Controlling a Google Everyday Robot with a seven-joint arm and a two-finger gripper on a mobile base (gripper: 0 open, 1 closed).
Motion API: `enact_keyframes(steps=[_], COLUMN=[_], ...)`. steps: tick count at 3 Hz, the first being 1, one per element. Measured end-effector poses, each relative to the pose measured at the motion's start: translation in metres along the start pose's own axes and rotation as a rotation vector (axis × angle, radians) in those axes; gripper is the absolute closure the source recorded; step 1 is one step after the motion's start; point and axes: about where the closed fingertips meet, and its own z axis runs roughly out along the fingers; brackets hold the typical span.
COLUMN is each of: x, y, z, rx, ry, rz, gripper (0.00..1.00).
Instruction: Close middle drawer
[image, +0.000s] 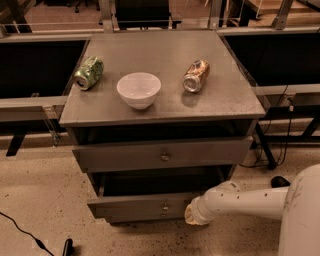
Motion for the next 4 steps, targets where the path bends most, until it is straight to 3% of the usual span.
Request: enact_keyframes(steps=[1,3,4], x=[-0.014,-0.017,-0.017], y=[-0.003,-0.021,-0.022], z=[-0.01,-0.022,-0.021], rx=[0.022,0.1,0.102], ry=[0.0,0.033,0.033], rz=[-0.008,0.004,0.009], gripper=[1.0,1.0,0.84])
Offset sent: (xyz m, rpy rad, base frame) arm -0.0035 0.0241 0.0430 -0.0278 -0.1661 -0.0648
